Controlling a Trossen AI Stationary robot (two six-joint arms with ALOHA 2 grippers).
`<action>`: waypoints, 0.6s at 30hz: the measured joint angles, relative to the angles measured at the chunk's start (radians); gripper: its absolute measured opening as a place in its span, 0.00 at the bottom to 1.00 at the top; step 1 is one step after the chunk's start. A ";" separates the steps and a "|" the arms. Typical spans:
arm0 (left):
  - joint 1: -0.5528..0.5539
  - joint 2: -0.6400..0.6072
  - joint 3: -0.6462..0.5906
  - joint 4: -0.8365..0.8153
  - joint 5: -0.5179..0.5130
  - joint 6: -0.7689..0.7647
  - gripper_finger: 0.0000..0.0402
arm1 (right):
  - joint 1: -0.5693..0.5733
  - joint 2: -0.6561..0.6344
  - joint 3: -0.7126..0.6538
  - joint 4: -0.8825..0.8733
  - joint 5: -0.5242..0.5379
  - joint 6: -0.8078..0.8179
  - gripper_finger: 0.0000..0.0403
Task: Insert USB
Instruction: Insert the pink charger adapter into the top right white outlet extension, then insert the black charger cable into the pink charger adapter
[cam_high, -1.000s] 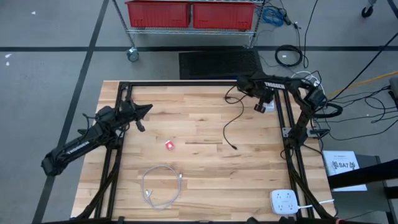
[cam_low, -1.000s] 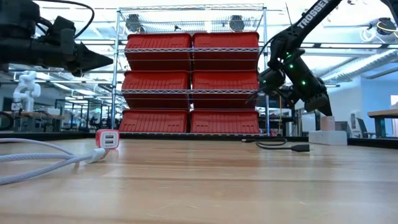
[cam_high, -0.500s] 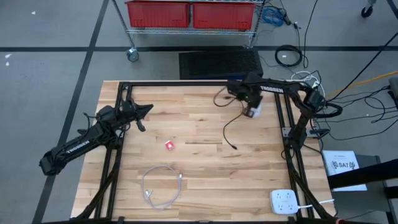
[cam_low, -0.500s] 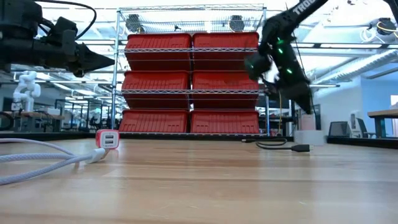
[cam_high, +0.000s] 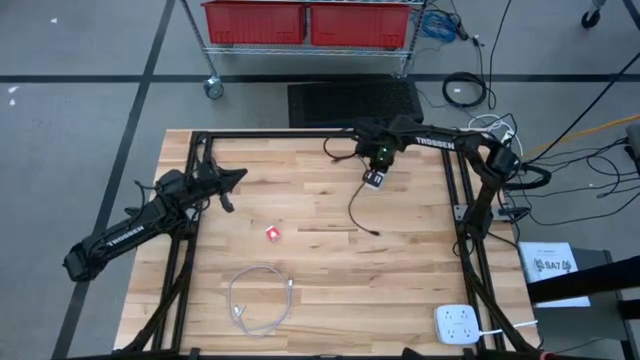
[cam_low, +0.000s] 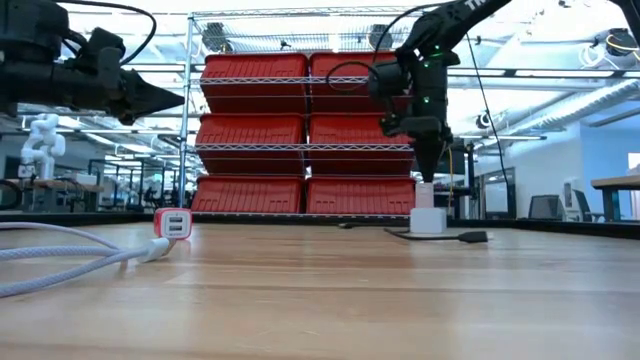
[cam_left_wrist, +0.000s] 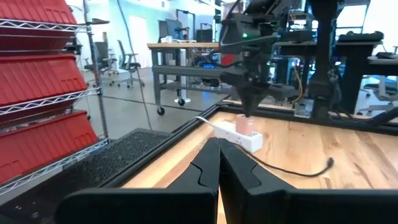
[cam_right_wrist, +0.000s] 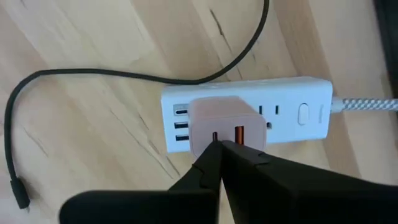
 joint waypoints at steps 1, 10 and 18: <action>0.000 0.000 0.000 -0.001 0.002 0.000 0.01 | -0.004 -0.011 -0.002 0.019 0.001 -0.004 0.00; 0.000 0.000 0.000 0.007 0.002 0.000 0.01 | -0.053 -0.110 -0.001 0.108 -0.046 -0.020 0.00; 0.000 0.009 0.000 0.005 0.001 -0.026 0.01 | -0.013 -0.114 -0.001 0.259 -0.140 -0.096 0.00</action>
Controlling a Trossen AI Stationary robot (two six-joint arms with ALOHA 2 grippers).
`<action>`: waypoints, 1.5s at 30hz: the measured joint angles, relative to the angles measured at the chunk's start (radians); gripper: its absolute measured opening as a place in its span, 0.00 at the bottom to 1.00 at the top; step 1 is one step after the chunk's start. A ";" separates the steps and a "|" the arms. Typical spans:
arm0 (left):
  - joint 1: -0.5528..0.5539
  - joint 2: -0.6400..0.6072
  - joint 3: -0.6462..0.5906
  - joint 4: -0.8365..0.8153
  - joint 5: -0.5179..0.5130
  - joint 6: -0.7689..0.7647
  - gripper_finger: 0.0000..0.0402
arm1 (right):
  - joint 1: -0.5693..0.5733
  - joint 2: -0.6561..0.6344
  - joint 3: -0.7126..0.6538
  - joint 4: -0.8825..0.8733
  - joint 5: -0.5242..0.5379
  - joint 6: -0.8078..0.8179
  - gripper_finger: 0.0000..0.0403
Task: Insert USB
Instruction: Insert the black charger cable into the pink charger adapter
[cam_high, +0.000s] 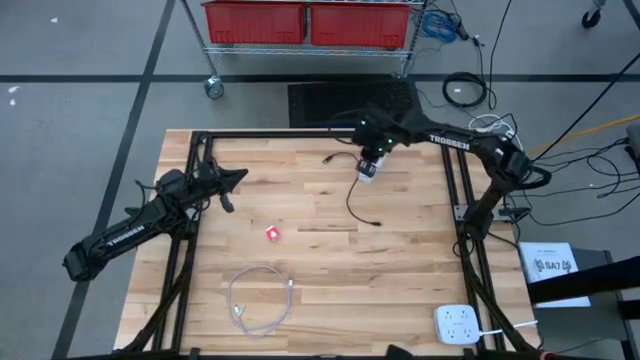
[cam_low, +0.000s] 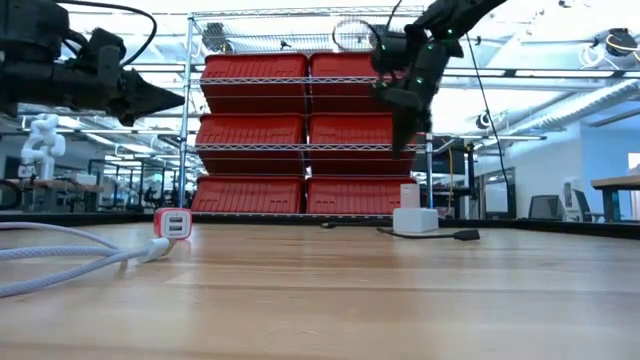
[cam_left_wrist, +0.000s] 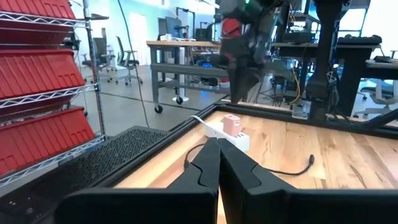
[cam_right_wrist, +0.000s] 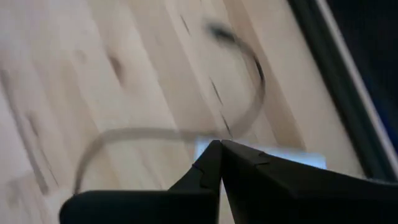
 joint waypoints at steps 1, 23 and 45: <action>0.000 0.004 0.000 0.004 0.000 0.002 0.01 | 0.008 0.007 0.001 0.043 -0.005 -0.003 0.00; 0.000 0.164 0.000 0.005 -0.002 0.028 0.01 | -0.072 0.368 0.003 0.356 0.001 -0.110 0.38; 0.000 0.212 0.064 0.005 0.019 -0.111 0.01 | -0.096 0.393 0.132 0.253 -0.023 -0.096 0.16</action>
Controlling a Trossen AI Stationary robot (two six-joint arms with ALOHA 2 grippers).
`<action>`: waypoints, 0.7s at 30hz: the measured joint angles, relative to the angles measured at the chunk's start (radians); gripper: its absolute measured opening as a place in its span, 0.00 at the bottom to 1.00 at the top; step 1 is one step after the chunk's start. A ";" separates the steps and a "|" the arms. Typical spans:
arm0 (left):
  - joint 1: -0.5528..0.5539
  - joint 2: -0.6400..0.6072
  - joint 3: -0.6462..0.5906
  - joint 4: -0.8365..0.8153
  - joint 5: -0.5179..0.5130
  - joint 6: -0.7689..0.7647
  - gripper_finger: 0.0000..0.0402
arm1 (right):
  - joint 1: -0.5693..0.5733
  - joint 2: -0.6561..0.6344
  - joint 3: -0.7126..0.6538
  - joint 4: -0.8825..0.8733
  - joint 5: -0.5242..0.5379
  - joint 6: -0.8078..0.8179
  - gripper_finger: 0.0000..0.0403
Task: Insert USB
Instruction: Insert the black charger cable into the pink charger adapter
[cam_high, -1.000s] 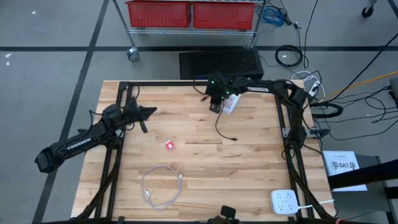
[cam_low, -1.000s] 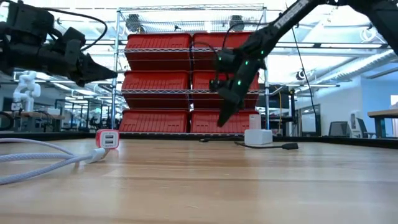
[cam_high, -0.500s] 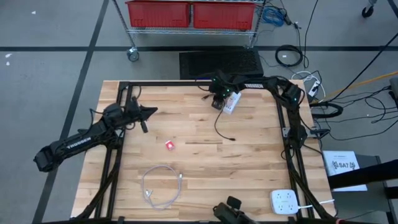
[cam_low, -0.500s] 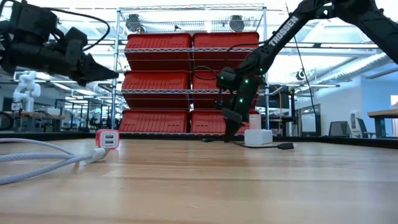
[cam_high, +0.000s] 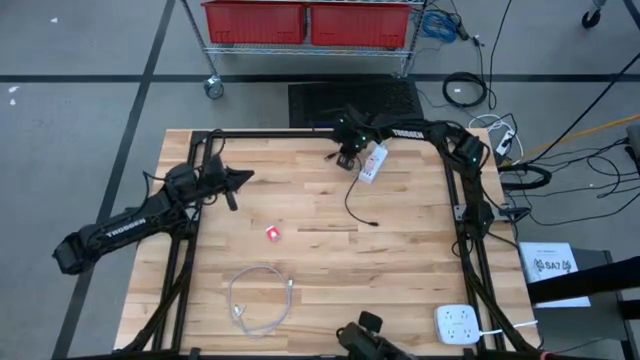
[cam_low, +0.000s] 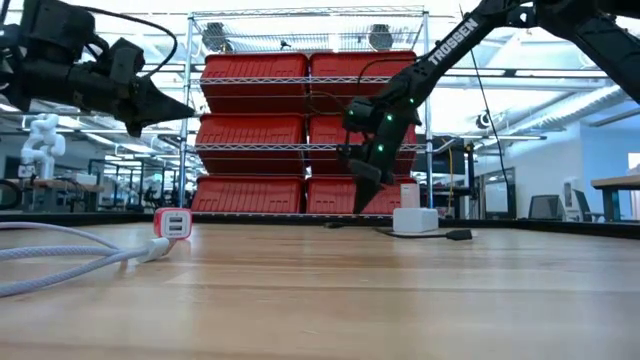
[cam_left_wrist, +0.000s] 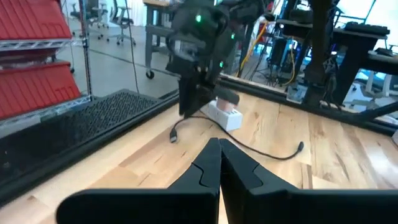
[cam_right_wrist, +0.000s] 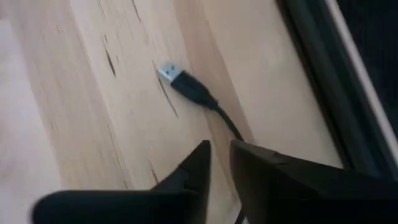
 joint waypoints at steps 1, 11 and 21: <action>0.000 0.006 0.000 -0.002 -0.001 -0.016 0.01 | -0.001 0.000 0.005 0.006 0.000 0.005 0.20; 0.000 0.062 0.000 -0.002 0.013 -0.073 0.10 | -0.050 0.060 0.006 -0.029 -0.001 0.017 0.39; 0.000 0.115 0.000 0.000 0.124 -0.187 0.25 | -0.032 0.048 0.006 -0.072 -0.051 -0.049 0.03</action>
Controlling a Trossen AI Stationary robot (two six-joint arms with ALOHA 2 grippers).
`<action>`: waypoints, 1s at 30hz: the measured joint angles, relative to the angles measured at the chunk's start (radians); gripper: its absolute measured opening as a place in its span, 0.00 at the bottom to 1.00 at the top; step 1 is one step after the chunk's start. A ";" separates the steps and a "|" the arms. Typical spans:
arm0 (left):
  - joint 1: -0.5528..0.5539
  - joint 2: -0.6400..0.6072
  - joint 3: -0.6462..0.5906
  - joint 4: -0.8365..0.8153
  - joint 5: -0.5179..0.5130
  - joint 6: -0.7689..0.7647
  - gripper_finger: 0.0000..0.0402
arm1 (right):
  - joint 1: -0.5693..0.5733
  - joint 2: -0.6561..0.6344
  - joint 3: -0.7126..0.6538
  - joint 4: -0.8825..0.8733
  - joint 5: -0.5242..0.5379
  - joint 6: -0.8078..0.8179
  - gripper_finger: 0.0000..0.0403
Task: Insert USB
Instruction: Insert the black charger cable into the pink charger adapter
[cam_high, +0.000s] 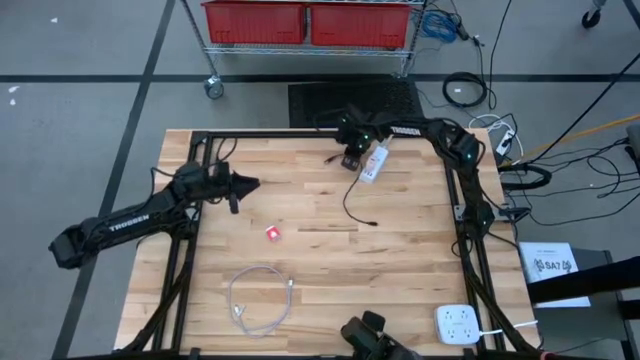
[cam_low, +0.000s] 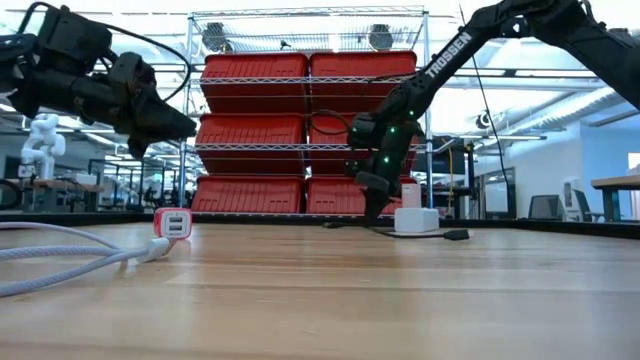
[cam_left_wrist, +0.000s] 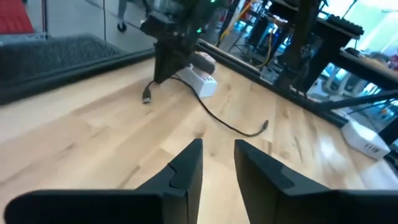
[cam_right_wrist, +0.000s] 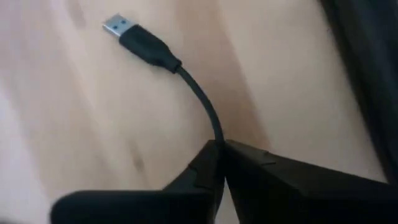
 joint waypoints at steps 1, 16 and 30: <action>0.000 0.005 0.000 0.001 0.002 -0.018 0.25 | 0.009 -0.012 -0.001 0.000 0.000 -0.025 0.02; -0.007 0.237 0.083 0.222 0.006 -0.062 0.29 | 0.377 -0.259 0.001 -0.011 0.519 -0.438 0.00; -0.163 0.756 0.509 0.094 -0.119 0.124 0.43 | 0.507 -0.253 0.070 -0.038 0.636 -0.299 0.00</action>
